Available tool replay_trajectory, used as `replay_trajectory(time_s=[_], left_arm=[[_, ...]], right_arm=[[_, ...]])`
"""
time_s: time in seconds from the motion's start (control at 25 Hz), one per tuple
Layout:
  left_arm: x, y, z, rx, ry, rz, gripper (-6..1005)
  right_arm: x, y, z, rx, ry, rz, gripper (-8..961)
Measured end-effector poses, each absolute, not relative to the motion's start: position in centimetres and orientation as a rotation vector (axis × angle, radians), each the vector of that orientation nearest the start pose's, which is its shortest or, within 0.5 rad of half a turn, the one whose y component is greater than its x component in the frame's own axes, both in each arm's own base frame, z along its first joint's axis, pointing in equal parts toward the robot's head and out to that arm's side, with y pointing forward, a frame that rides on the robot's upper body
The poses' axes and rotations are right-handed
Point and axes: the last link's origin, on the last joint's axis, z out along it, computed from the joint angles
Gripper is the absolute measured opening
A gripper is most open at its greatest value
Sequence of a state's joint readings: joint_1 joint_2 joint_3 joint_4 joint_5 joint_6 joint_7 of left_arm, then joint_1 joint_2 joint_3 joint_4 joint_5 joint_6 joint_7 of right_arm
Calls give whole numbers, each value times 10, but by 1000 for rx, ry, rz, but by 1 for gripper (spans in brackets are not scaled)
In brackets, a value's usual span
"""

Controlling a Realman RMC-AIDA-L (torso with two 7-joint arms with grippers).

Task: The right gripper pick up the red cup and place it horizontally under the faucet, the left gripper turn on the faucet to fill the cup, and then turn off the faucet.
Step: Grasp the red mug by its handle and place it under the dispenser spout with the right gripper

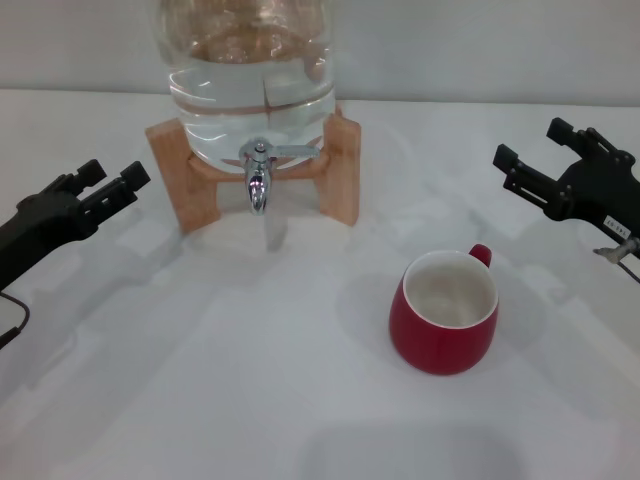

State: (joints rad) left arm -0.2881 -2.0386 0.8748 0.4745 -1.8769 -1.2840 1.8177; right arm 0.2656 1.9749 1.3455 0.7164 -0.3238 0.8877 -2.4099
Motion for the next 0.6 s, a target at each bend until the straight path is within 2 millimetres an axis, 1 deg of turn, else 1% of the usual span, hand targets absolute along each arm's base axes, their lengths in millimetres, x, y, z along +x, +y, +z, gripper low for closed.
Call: replay_trajectory(time_s=[0.16,0.6], left_arm=[[-335,308,28,-1998,-1010,-1025,892],[-336,307,27,-2018,-1022,-1009,892]], right_arm=[[261,341,-14,-2058,503,885,838],[264,339,-12,-2044,490,877,829]])
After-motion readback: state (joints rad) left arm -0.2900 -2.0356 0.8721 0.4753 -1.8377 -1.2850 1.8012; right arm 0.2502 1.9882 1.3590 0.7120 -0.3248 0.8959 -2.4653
